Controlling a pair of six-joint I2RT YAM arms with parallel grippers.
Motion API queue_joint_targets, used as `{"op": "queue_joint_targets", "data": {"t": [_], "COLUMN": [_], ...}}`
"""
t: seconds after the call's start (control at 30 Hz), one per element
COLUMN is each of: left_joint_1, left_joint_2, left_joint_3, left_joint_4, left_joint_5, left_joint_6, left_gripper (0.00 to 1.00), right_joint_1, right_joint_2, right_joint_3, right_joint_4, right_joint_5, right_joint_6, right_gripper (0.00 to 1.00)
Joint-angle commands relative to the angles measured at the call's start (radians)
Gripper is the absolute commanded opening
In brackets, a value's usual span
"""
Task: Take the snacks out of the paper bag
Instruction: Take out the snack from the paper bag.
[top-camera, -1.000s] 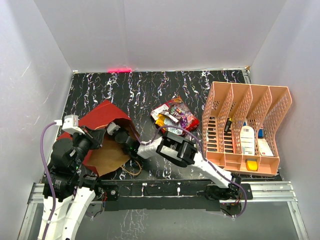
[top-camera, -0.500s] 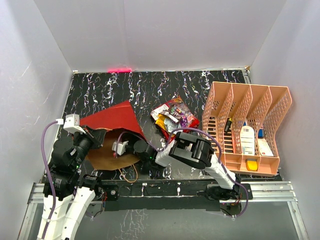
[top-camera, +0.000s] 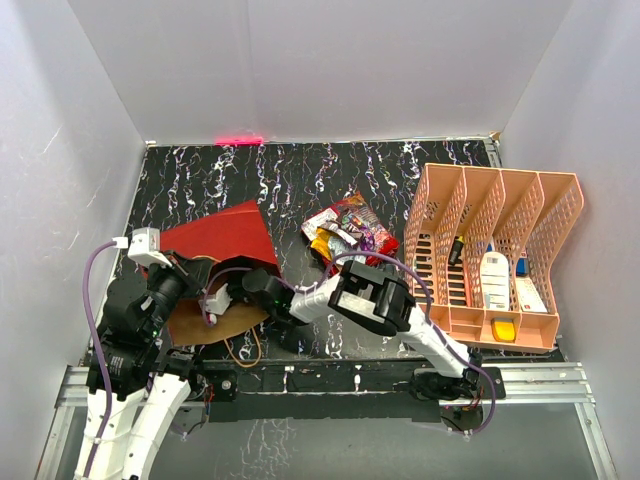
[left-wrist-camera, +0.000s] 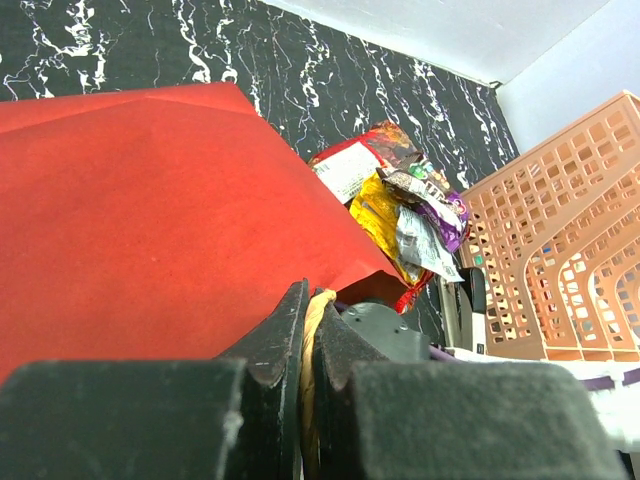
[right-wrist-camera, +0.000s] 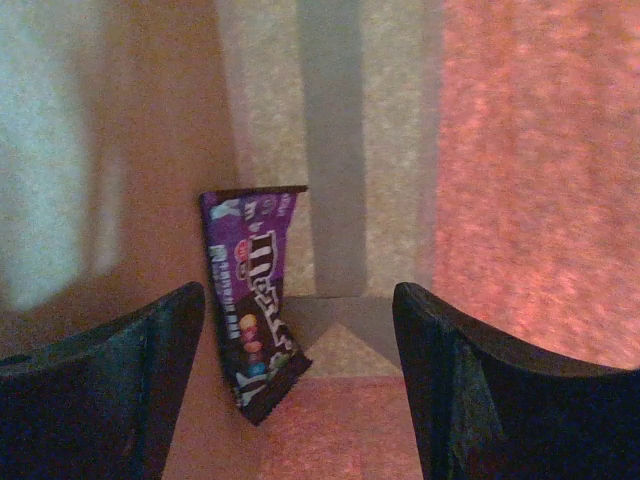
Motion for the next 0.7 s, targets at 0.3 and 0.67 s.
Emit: {"op": "queue_joint_targets", "data": {"t": [0.3, 0.67], "left_joint_1": [-0.007, -0.02], "left_joint_2": [-0.005, -0.004], "left_joint_3": [-0.011, -0.011], "left_joint_4": [0.033, 0.039], "left_joint_5": [0.032, 0.057], "left_joint_6": [0.008, 0.014], "left_gripper": [0.0, 0.0], "right_joint_1": [-0.014, -0.095], "right_joint_2": [0.173, 0.385], "right_joint_3": [0.353, 0.665], "right_joint_4": [-0.254, -0.183], "right_joint_5": [0.101, 0.107], "right_joint_6": [0.043, 0.055], "right_gripper": [0.83, 0.77]}}
